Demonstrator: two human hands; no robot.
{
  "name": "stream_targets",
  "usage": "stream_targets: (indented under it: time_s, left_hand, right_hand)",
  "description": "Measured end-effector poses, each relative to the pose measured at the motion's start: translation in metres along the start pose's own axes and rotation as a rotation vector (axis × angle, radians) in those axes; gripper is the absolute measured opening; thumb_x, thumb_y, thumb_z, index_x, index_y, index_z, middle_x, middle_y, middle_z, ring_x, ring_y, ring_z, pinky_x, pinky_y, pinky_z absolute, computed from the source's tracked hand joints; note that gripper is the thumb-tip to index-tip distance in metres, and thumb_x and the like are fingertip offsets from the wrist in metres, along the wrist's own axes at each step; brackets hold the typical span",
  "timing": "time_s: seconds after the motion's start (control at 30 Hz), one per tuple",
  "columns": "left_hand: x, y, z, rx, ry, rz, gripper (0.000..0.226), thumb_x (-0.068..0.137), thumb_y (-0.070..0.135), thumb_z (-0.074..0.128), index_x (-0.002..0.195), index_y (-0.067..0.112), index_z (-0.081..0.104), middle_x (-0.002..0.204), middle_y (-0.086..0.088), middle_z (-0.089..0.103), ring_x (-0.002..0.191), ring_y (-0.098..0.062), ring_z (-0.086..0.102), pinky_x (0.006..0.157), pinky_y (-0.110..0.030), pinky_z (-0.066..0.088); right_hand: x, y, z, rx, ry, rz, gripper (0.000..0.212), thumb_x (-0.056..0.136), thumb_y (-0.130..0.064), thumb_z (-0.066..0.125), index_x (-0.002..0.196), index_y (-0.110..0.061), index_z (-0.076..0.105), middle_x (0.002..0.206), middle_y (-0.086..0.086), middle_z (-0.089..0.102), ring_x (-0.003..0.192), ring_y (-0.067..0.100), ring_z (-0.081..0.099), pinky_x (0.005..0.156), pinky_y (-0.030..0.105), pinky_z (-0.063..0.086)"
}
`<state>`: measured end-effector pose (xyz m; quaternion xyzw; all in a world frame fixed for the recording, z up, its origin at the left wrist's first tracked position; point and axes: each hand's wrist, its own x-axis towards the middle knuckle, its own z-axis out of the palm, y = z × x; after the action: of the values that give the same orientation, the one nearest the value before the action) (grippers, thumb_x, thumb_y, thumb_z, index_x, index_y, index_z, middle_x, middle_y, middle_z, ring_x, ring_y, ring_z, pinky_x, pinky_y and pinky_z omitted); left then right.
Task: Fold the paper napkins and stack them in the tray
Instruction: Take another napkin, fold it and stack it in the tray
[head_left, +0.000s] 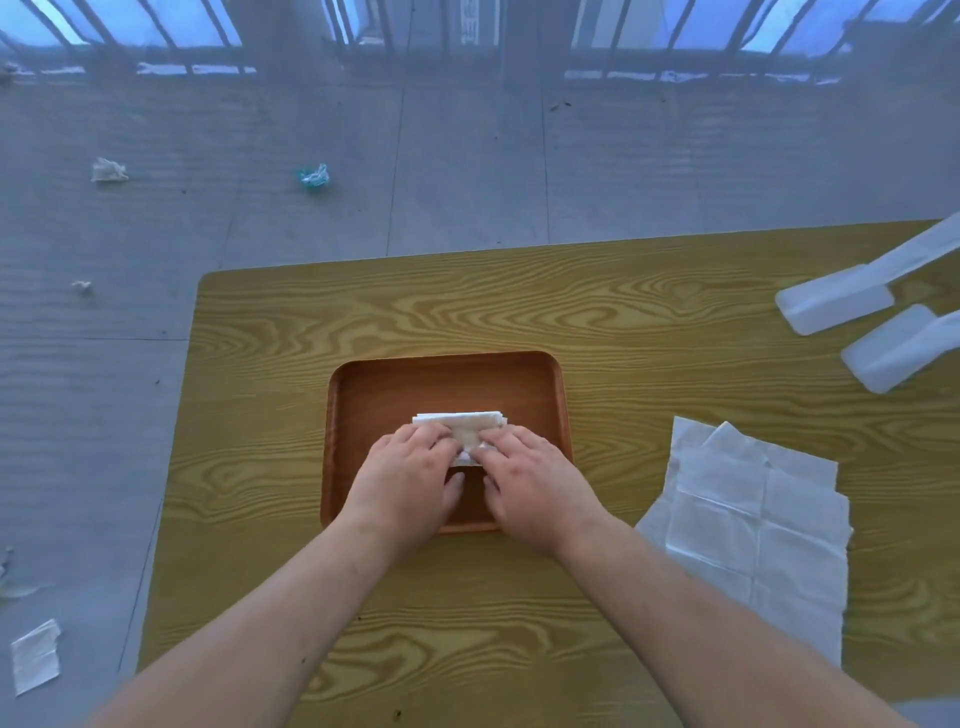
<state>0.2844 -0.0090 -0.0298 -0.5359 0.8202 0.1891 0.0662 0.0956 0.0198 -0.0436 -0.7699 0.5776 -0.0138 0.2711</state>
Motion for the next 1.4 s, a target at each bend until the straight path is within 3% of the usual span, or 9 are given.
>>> stream_targets:
  time_s: [0.07,0.17,0.27,0.5,0.87,1.0,1.1,1.27,1.4]
  left_hand:
    - [0.005,0.012,-0.006,0.007,0.045,-0.011,0.035,0.091,0.038,0.073,0.12,0.019,0.076,0.131,-0.003,0.072,0.123,-0.029,0.064,0.099,-0.046,0.052]
    - [0.021,0.047,-0.016,-0.021,0.058,0.063,0.037,0.095,0.04,0.069,0.125,0.019,0.073,0.138,-0.002,0.067,0.129,-0.028,0.059,0.106,-0.045,0.048]
    - [0.044,0.098,-0.02,-0.018,0.006,0.2,0.046,0.1,0.049,0.057,0.138,0.025,0.064,0.149,0.005,0.057,0.138,-0.022,0.048,0.115,-0.039,0.04]
    - [0.086,0.228,0.001,-0.017,-0.169,0.431,0.047,0.101,0.051,0.057,0.141,0.026,0.059,0.146,0.004,0.058,0.138,-0.02,0.049,0.11,-0.037,0.043]
    - [0.131,0.33,0.04,0.019,-0.27,0.301,0.065,0.087,0.054,0.077,0.14,0.022,0.057,0.142,-0.003,0.057,0.13,-0.028,0.055,0.096,-0.04,0.047]
    - [0.139,0.336,0.044,0.051,-0.296,0.234,0.063,0.079,0.056,0.084,0.125,0.023,0.058,0.12,0.001,0.061,0.099,-0.023,0.06,0.072,-0.035,0.042]
    - [0.143,0.34,0.042,0.057,-0.335,0.206,0.049,0.077,0.054,0.085,0.108,0.024,0.062,0.096,0.009,0.063,0.09,-0.019,0.06,0.064,-0.034,0.044]
    - [0.144,0.34,0.039,0.064,-0.312,0.195,0.052,0.077,0.056,0.085,0.11,0.021,0.066,0.114,0.002,0.06,0.107,-0.025,0.062,0.085,-0.04,0.055]
    - [0.146,0.34,0.039,0.081,-0.317,0.196,0.039,0.082,0.053,0.083,0.097,0.02,0.068,0.113,-0.001,0.064,0.102,-0.025,0.065,0.081,-0.04,0.056]
  right_hand:
    - [-0.009,0.006,-0.007,0.046,0.041,0.018,0.052,0.103,-0.024,0.048,0.155,-0.02,0.048,0.163,0.005,0.045,0.155,0.026,0.032,0.127,0.045,0.025]
    - [-0.037,0.027,-0.023,0.101,0.169,0.12,0.054,0.101,-0.023,0.051,0.154,-0.02,0.049,0.161,0.006,0.048,0.152,0.028,0.036,0.125,0.045,0.027]
    - [-0.081,0.062,-0.038,0.129,0.282,0.26,0.052,0.096,-0.021,0.057,0.147,-0.016,0.057,0.151,0.008,0.057,0.142,0.029,0.047,0.119,0.046,0.037]
    - [-0.203,0.145,-0.043,0.14,0.398,0.629,0.043,0.092,-0.02,0.061,0.135,-0.017,0.062,0.129,0.001,0.064,0.119,0.026,0.056,0.102,0.04,0.049]
    - [-0.259,0.18,-0.016,0.181,0.244,0.599,0.053,0.094,-0.02,0.053,0.146,-0.014,0.056,0.142,0.007,0.06,0.128,0.03,0.055,0.108,0.043,0.048]
    - [-0.26,0.182,-0.016,0.195,0.233,0.606,0.051,0.096,-0.022,0.051,0.147,-0.016,0.054,0.143,0.003,0.058,0.129,0.028,0.053,0.106,0.043,0.048]
    - [-0.259,0.183,-0.016,0.2,0.244,0.615,0.05,0.096,-0.022,0.052,0.146,-0.017,0.055,0.141,0.002,0.059,0.128,0.027,0.054,0.106,0.042,0.049]
    - [-0.258,0.183,-0.017,0.19,0.232,0.616,0.049,0.097,-0.024,0.051,0.146,-0.019,0.054,0.142,-0.001,0.057,0.13,0.024,0.051,0.107,0.038,0.047]
    - [-0.257,0.184,-0.016,0.178,0.238,0.614,0.047,0.098,-0.024,0.05,0.144,-0.02,0.055,0.142,-0.001,0.057,0.13,0.022,0.05,0.107,0.038,0.047]
